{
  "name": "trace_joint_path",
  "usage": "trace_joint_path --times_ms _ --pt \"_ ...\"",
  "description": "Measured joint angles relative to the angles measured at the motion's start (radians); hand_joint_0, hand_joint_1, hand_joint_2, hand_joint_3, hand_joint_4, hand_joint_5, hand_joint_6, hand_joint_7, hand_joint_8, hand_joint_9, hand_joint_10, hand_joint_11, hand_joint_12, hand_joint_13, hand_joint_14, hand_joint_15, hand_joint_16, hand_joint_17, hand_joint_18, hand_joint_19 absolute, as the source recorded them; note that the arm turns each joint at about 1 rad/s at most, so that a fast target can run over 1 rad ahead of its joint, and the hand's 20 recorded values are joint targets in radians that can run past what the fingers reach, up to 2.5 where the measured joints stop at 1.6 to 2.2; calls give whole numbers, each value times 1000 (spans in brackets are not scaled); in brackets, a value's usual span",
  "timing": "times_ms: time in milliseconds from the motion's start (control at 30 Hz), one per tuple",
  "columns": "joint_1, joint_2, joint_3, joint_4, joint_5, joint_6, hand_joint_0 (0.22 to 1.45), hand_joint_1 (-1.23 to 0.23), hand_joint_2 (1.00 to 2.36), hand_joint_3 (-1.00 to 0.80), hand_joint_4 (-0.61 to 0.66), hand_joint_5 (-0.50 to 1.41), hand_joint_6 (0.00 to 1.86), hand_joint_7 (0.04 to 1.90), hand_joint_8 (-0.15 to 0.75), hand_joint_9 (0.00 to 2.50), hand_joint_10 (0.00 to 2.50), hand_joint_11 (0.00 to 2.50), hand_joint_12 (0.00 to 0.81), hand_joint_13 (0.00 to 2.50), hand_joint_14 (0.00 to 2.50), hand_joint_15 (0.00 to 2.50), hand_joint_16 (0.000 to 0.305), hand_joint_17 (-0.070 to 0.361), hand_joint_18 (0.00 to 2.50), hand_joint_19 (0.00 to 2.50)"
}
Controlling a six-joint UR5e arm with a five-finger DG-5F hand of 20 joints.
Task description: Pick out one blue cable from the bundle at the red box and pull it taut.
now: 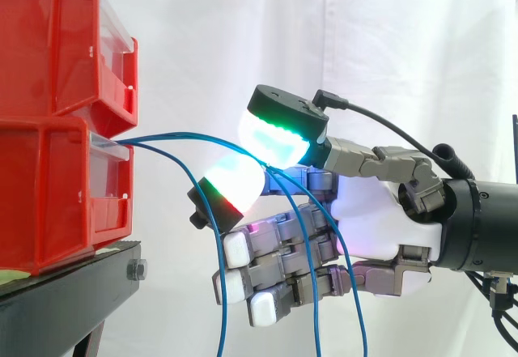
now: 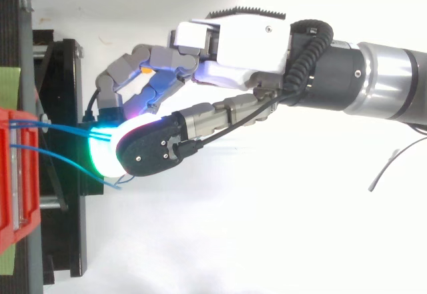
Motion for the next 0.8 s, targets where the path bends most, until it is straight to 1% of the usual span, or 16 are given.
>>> trace_joint_path --times_ms 300,800 --pt "0 0 0 0 0 -3 628 -768 1019 -275 46 -230 913 902 245 689 22 671 336 688 19 511 46 104 658 543" --pt "0 0 0 0 0 -3 671 -803 1015 -329 43 -234 916 868 239 665 22 666 334 684 19 498 46 103 663 514"
